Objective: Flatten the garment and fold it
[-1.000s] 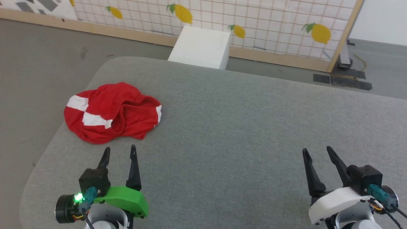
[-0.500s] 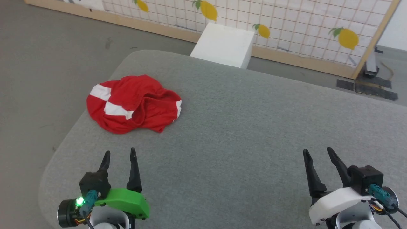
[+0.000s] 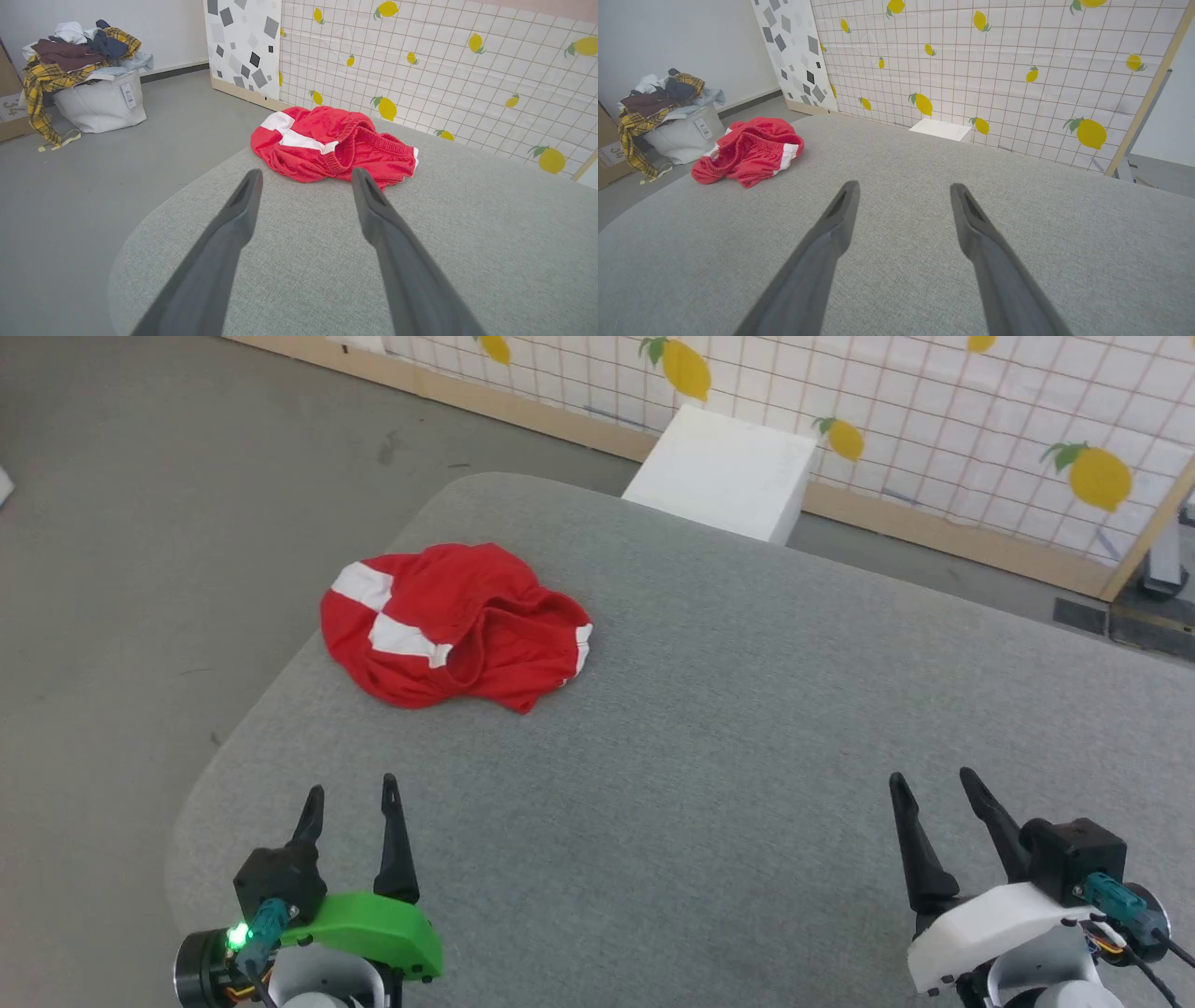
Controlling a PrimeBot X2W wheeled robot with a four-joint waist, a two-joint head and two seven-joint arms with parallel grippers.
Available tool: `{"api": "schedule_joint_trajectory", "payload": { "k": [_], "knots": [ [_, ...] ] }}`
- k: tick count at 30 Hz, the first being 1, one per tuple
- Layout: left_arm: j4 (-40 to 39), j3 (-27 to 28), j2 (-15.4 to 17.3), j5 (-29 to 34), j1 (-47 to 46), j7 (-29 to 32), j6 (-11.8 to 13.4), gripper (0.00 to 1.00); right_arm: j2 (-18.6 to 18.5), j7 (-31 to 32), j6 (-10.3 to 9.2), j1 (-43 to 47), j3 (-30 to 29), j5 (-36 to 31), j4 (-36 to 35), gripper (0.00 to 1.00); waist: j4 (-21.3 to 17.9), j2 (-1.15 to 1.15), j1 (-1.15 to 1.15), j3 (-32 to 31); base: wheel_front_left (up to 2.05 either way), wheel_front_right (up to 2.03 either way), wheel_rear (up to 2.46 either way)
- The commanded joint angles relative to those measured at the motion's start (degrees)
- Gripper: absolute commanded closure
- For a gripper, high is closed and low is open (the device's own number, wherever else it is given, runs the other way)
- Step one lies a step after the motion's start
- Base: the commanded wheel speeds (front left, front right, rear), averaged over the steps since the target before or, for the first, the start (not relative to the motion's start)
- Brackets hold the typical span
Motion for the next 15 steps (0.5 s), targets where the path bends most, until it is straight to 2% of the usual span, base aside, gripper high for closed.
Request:
{"api": "schedule_joint_trajectory", "payload": {
  "k": [1,15],
  "knots": [
    [0.27,-0.15,0.14,-1.03,0.06,-0.62,0.61,0.0,-0.02,0.16,-0.06,0.18,-0.06,0.68,-0.24,0.0,0.9,0.0,0.0,-0.07,0.0,0.0,0.0],
    [0.88,-1.65,0.97,-1.86,0.07,-1.62,2.36,0.0,-0.02,0.25,-0.07,0.46,0.25,1.76,0.12,0.0,4.87,0.0,0.0,0.24,0.0,0.0,0.0]
  ]
}}
